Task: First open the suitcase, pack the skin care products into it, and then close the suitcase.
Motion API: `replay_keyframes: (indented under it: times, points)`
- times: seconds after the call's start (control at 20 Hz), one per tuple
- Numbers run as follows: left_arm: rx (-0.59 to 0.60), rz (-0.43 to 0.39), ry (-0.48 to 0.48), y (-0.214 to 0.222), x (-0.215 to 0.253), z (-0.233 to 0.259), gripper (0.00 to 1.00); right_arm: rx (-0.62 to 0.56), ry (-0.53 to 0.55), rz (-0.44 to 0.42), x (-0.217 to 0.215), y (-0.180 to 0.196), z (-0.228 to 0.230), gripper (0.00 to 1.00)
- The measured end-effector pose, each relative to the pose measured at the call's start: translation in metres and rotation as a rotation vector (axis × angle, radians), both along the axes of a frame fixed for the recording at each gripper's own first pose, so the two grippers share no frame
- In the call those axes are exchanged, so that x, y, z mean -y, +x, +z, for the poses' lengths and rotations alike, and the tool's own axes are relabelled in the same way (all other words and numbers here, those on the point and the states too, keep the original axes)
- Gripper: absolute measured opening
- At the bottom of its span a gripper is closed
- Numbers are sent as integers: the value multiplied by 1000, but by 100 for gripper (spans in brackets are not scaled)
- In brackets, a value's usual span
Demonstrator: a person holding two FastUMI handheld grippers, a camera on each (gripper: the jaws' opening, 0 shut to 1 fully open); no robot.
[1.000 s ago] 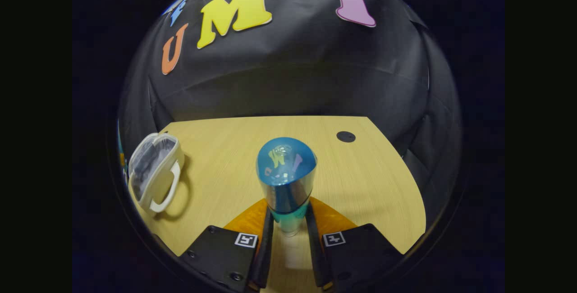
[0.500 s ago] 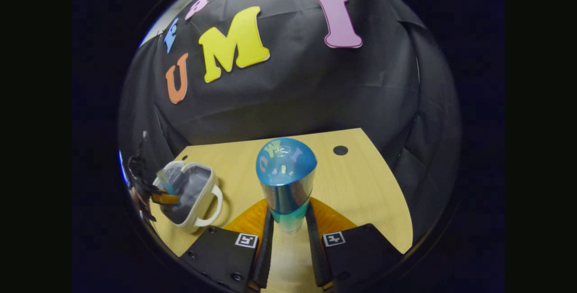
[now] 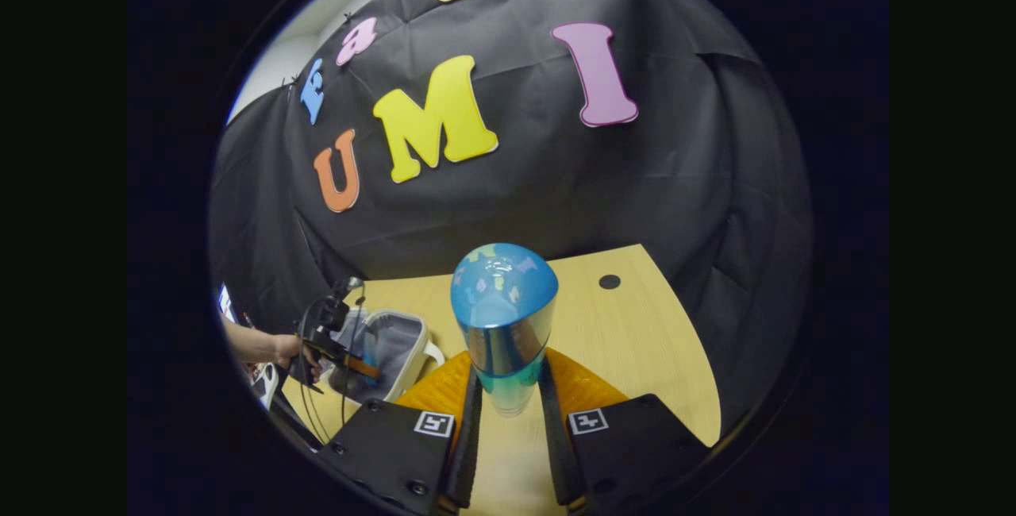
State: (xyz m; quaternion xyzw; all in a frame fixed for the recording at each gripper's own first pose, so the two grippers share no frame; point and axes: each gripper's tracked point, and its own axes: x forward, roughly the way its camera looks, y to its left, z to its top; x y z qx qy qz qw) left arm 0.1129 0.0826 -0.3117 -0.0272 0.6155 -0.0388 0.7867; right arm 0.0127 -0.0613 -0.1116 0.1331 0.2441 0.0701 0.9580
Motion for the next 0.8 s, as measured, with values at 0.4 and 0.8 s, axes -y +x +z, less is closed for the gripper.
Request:
replay_keyframes:
  times: [0.4, 0.8]
  points:
    - [-31, 13, -5, -3, 13, -8, 45, -27, -25, 43, -20, -18, -3, 32]
    - [239, 84, -81, -5, 3, 63, 97, -34, -44, 288, -131, 0, 7, 35]
